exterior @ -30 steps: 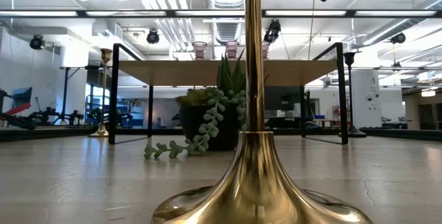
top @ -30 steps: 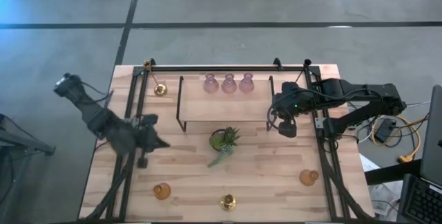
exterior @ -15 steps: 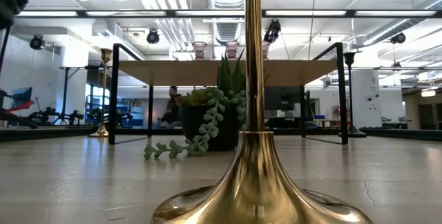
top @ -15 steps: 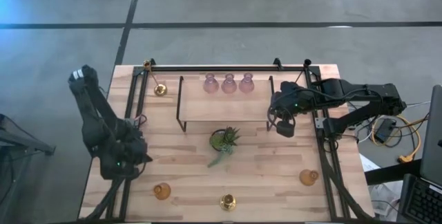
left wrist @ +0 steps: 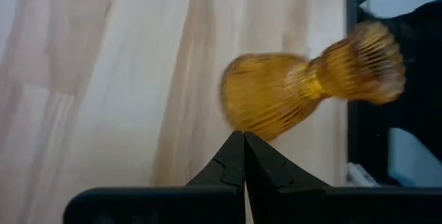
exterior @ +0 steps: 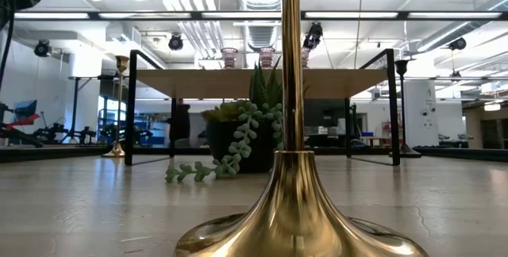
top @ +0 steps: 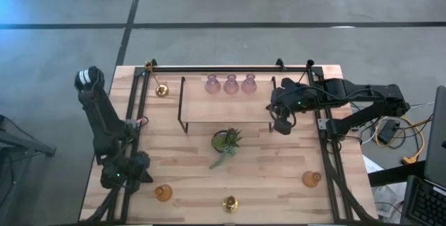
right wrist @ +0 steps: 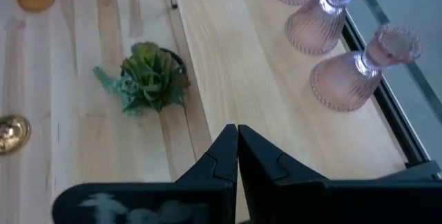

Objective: Pick & Place candle stick holders
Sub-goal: Put the left yellow glass candle holder on the shelf

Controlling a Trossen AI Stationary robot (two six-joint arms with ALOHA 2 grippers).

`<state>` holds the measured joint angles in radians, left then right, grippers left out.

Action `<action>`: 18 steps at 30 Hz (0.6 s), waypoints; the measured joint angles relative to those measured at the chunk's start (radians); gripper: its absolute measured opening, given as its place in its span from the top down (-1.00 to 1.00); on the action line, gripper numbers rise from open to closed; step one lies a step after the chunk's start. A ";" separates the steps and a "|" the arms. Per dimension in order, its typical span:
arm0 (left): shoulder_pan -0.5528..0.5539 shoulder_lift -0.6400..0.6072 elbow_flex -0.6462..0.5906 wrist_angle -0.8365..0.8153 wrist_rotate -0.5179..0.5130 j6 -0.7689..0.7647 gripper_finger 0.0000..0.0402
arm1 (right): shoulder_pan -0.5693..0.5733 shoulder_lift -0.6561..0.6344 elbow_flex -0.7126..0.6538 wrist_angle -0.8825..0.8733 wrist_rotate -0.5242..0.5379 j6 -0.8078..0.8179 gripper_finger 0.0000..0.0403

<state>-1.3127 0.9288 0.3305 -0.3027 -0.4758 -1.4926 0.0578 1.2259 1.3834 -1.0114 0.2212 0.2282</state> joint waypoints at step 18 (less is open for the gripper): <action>-0.001 0.038 -0.004 0.096 -0.053 0.095 0.13 | -0.024 0.000 0.000 0.006 0.002 -0.004 0.96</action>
<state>-1.3132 0.9672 0.3267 -0.2063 -0.5290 -1.3980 0.0341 1.2259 1.3834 -1.0054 0.2235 0.2245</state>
